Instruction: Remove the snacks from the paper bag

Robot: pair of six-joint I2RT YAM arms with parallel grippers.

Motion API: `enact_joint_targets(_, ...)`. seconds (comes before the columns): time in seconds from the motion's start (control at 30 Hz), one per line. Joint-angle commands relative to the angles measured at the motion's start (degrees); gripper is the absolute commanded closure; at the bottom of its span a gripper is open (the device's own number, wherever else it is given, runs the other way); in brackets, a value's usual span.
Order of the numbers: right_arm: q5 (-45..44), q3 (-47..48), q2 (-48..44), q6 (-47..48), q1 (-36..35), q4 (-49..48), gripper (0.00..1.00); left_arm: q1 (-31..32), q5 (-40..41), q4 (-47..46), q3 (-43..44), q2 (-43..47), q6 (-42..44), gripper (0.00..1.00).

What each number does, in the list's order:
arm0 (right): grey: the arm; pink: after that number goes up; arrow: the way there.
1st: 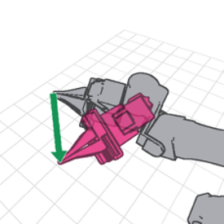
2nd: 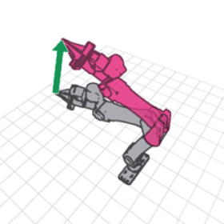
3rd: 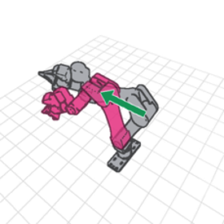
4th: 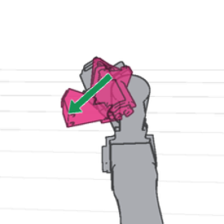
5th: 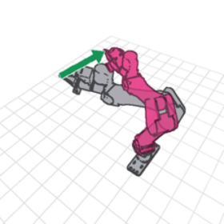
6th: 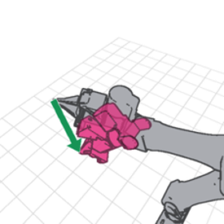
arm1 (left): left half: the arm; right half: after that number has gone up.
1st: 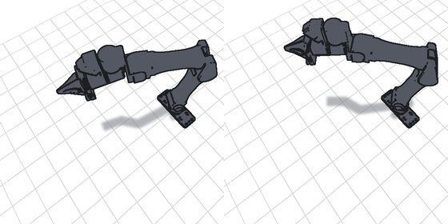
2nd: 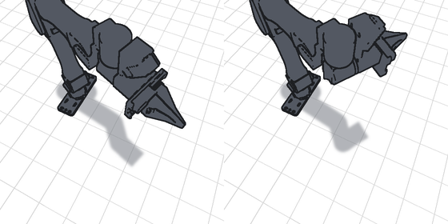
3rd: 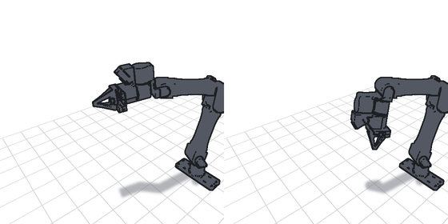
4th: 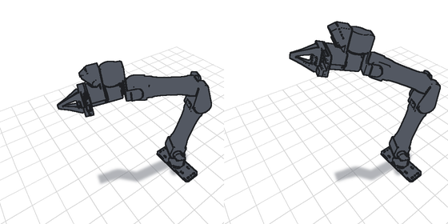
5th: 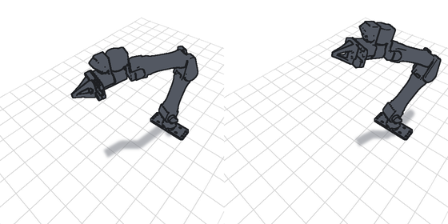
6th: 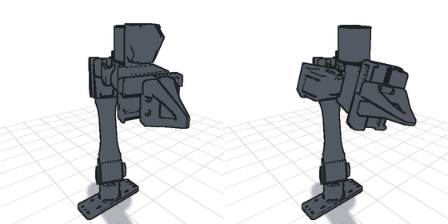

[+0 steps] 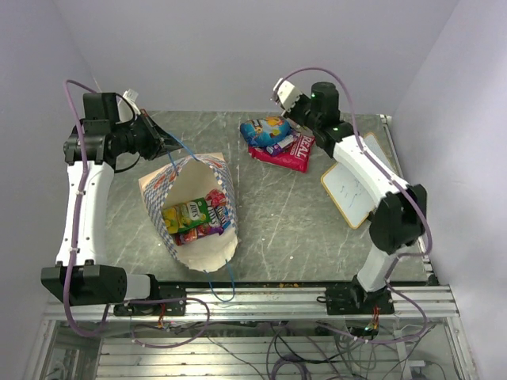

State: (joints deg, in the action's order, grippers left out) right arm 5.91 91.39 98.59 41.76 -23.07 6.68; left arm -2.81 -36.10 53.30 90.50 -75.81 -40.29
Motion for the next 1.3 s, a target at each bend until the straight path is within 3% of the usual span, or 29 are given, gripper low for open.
enact_joint_targets(0.0, 0.52, 5.58, 5.79, 5.48, 1.41, -6.58, 1.0, -0.55, 1.12, 0.2, 0.81, -0.82, 0.69, 0.93)
enact_joint_targets(0.33, 1.28, 7.01, 16.86, 15.79, 1.74, -6.9, 1.0, -0.58, 1.97, 3.3, 2.23, -2.93, 3.05, 0.93)
enact_joint_targets(0.6, 2.24, 0.03, 19.65, 22.29, -2.31, -5.54, 1.0, -0.55, 1.65, 3.92, 4.4, -5.66, 4.07, 0.93)
enact_joint_targets(0.93, 2.14, -3.2, 24.6, 14.03, -4.93, -9.68, 1.0, -0.54, 0.95, 5.79, 5.92, -6.55, 6.04, 0.93)
enact_joint_targets(1.07, -2.98, -4.35, 25.64, 11.77, -6.54, -12.1, 1.0, -0.61, 0.82, 6.74, 5.92, -5.78, 6.78, 0.93)
enact_joint_targets(1.17, -5.48, -3.35, 24.84, 9.24, -6.74, -12.07, 0.89, -0.59, 0.4, 7.23, 5.94, -5.13, 7.07, 0.93)
enact_joint_targets(1.27, -4.51, -0.03, 23.49, 5.91, -6.72, -8.35, 0.71, -0.57, -0.42, 6.97, 5.17, -4.14, 6.79, 0.93)
